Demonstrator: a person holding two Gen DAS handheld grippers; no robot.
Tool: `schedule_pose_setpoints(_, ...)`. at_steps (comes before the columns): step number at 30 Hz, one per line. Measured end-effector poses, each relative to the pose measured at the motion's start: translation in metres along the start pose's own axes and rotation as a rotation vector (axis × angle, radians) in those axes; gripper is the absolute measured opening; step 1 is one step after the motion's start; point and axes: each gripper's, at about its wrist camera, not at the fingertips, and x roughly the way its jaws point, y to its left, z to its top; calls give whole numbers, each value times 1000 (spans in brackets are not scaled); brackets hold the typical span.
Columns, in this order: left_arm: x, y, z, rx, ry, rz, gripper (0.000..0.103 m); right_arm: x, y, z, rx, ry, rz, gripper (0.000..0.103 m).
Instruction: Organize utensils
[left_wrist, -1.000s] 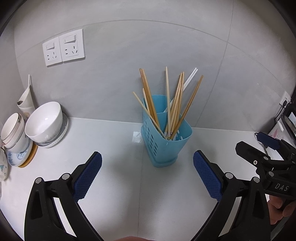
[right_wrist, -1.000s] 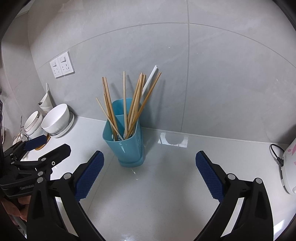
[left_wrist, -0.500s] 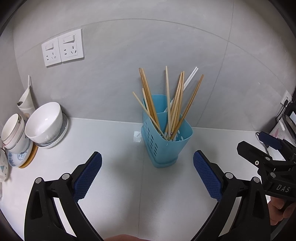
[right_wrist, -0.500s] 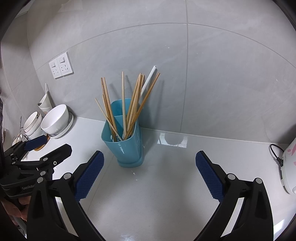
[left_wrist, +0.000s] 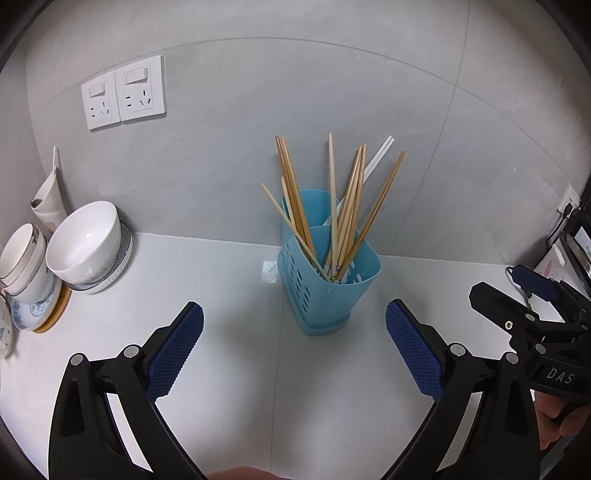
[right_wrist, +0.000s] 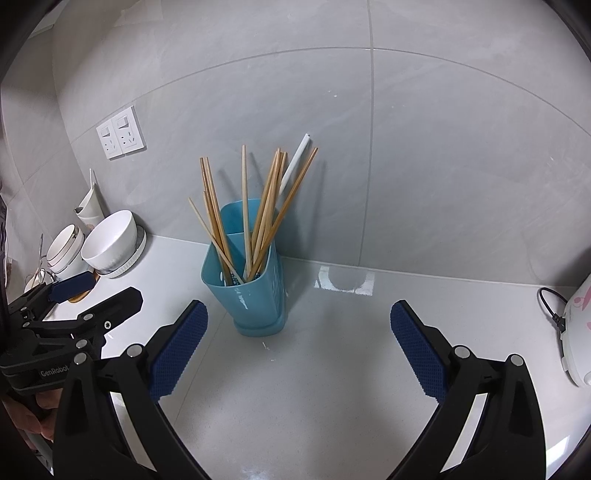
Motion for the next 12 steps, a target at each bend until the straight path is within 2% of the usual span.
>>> schedule_pose_setpoints(8,0,-3,-1,5,9,-25,97,0,0,0,4,1,-2,95)
schedule_pose_setpoints(12,0,-3,-1,1,7,-12,97,1,0,-1,2,1,0,95)
